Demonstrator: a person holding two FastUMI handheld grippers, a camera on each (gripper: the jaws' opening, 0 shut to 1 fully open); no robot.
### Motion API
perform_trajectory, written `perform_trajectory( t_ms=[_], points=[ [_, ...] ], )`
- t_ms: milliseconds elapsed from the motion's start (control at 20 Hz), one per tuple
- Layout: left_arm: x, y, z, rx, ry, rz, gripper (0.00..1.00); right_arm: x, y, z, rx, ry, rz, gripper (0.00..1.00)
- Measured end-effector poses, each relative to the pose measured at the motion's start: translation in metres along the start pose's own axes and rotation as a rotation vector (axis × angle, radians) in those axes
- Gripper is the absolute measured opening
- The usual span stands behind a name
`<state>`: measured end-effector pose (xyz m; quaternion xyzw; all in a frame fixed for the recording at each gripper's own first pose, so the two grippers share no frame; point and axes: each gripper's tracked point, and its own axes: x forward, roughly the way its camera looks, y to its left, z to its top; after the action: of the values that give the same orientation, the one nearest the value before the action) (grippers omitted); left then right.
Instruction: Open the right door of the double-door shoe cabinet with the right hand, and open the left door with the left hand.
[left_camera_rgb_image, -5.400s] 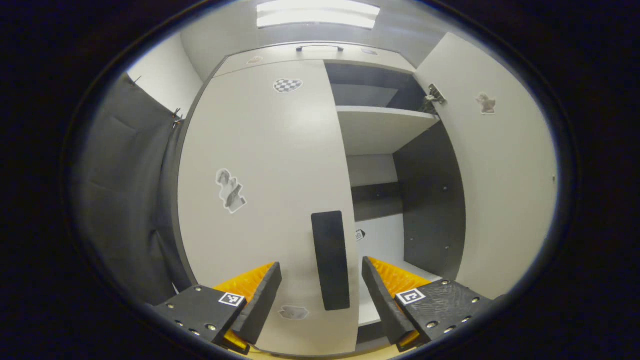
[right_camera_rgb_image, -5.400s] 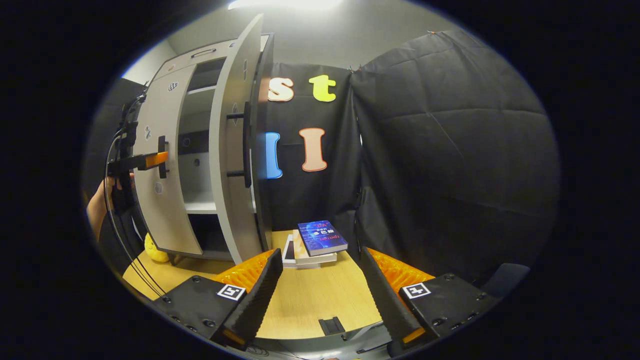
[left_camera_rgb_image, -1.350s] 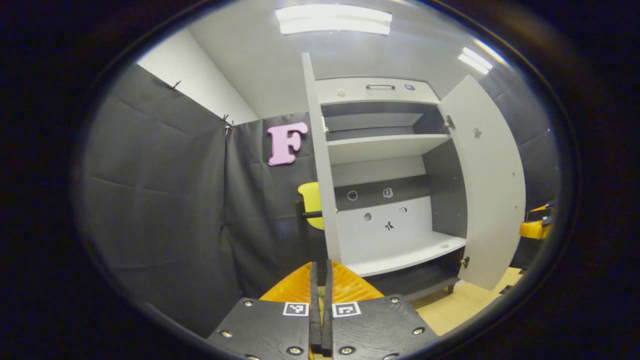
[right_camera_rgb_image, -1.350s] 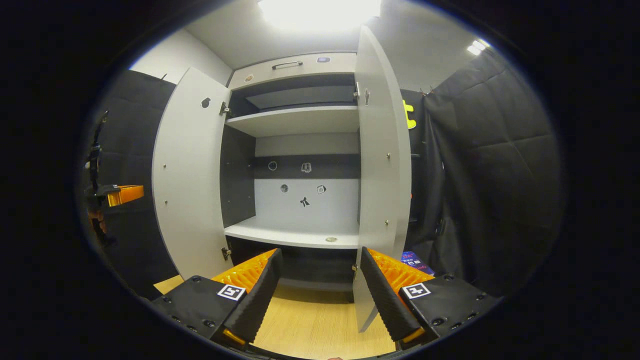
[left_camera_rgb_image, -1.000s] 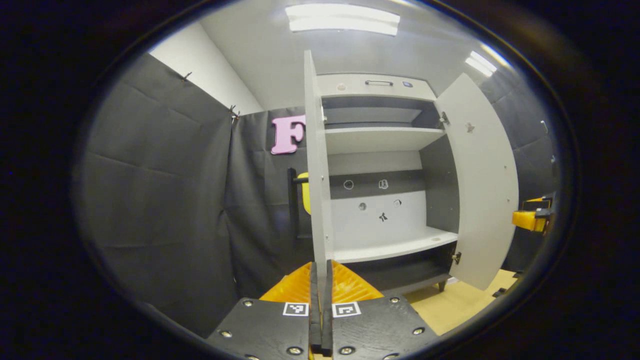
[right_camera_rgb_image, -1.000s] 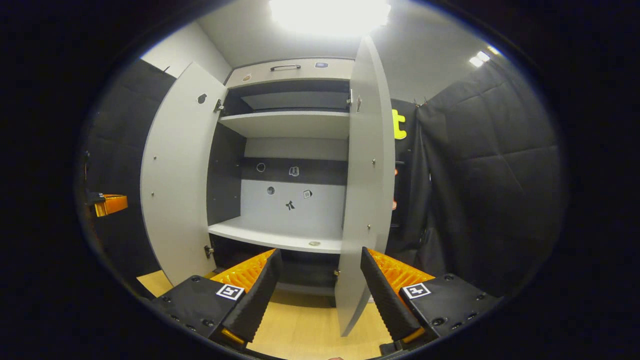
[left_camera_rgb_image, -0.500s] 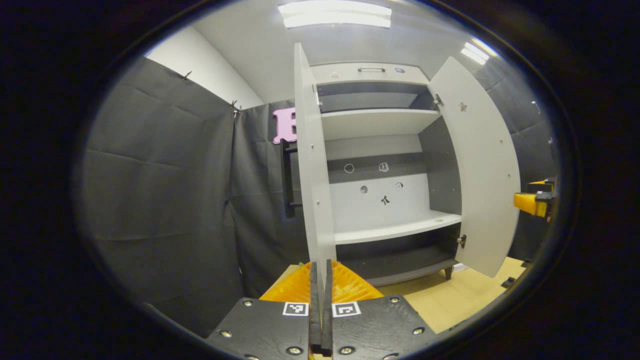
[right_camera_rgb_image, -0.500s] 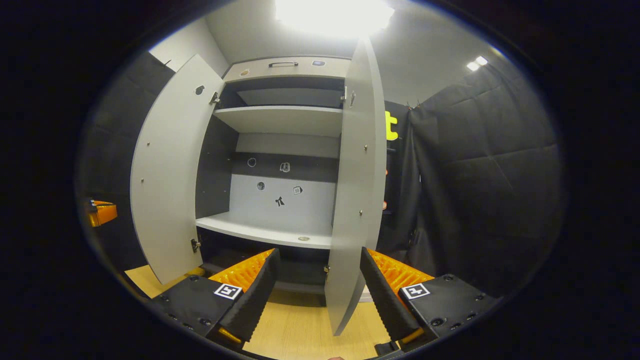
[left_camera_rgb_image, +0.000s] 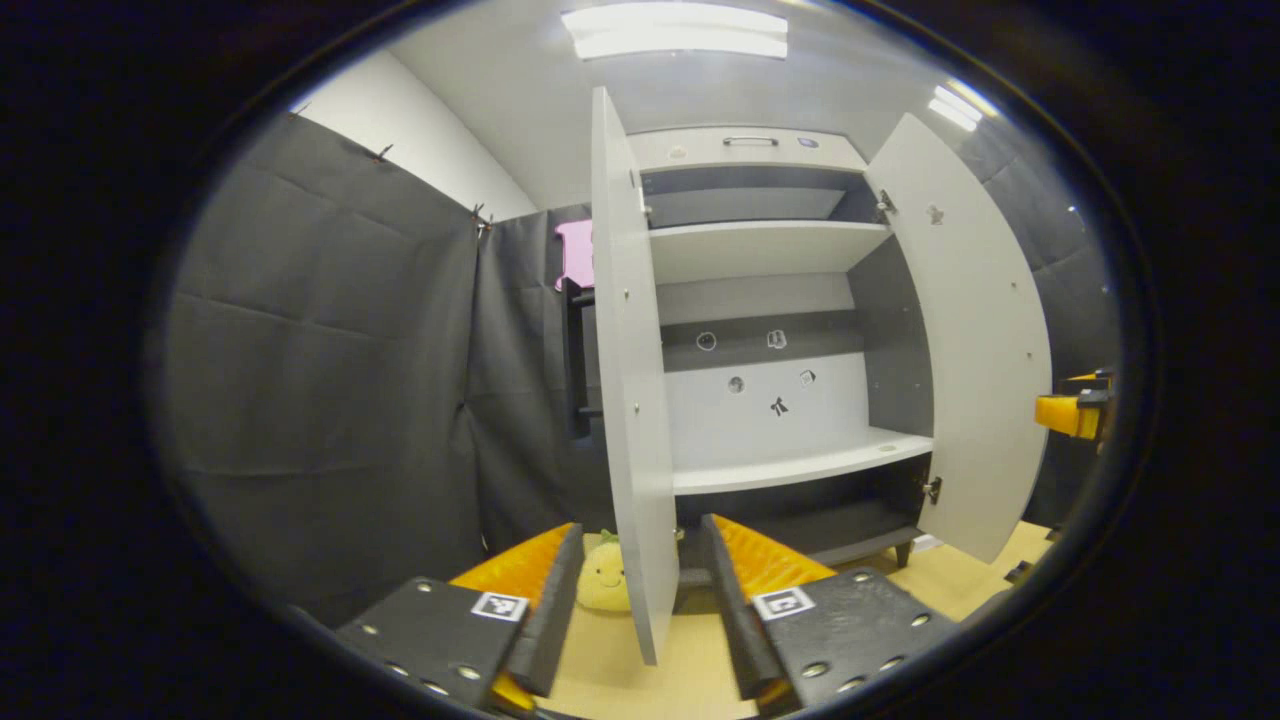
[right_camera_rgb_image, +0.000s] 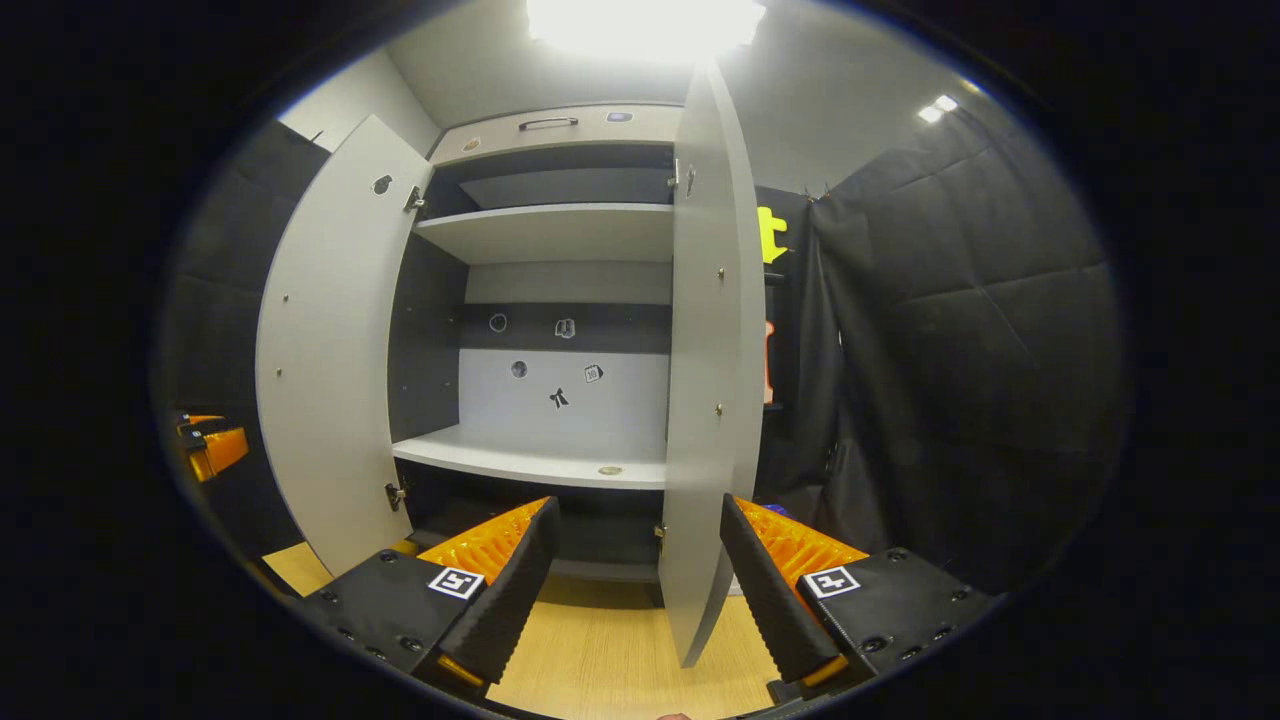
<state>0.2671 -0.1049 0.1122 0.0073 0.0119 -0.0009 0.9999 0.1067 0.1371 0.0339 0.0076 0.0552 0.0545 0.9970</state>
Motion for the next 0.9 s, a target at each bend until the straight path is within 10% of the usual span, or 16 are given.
perform_trajectory(
  t_ms=[100, 900],
  points=[
    [0.0, 0.001, 0.002, 0.013, -0.011, 0.011, 0.95, 0.0, -0.001, 0.002, 0.002, -0.007, -0.005, 1.0],
    [-0.002, -0.016, 0.0, 0.037, -0.009, -0.032, 0.95, -0.006, -0.003, 0.002, 0.068, -0.021, -0.057, 0.99]
  ],
)
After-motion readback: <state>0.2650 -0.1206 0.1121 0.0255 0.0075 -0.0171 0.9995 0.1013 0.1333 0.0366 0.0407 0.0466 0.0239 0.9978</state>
